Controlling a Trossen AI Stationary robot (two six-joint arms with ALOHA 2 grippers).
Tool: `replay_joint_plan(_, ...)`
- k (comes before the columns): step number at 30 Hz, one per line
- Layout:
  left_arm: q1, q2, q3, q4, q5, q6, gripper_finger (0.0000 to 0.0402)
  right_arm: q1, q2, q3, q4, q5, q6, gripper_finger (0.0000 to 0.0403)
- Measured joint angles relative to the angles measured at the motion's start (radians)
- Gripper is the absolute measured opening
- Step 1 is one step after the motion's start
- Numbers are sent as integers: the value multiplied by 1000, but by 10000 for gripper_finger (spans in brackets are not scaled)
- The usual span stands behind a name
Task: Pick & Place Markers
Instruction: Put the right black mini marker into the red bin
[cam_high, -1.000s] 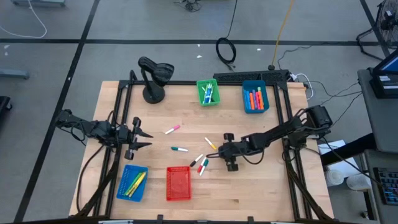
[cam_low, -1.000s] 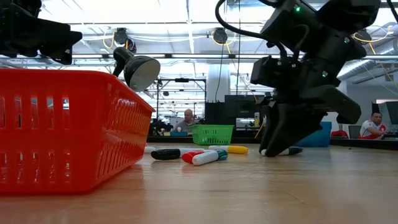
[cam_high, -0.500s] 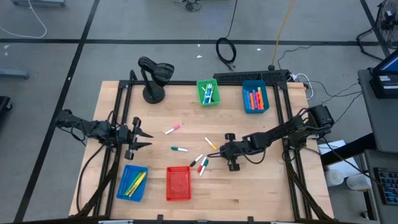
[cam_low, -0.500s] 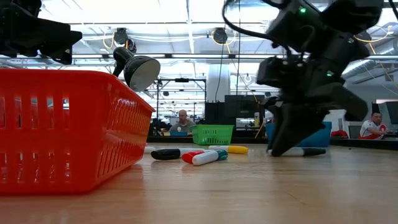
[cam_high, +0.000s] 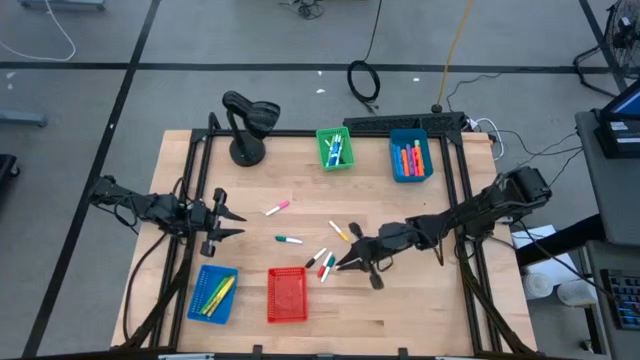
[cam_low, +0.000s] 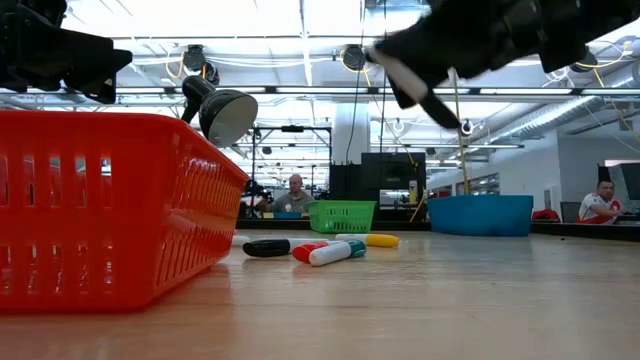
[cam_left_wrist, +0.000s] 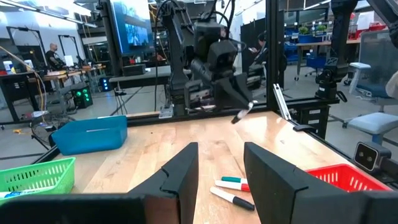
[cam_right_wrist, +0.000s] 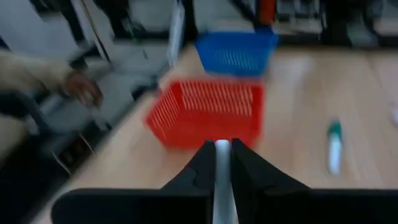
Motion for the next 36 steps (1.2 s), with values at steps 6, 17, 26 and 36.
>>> replay_joint_plan(6,0,0,0,-1,0,0,134,8,75,74,46,-40,-15,16)
replay_joint_plan(17,0,0,0,0,0,0,134,45,355,508,-182,-169,-207,16)
replay_joint_plan(26,0,0,0,0,0,0,134,31,585,766,-191,-241,-237,17)
replay_joint_plan(36,0,0,0,0,0,0,134,20,657,825,-185,-233,-255,39)
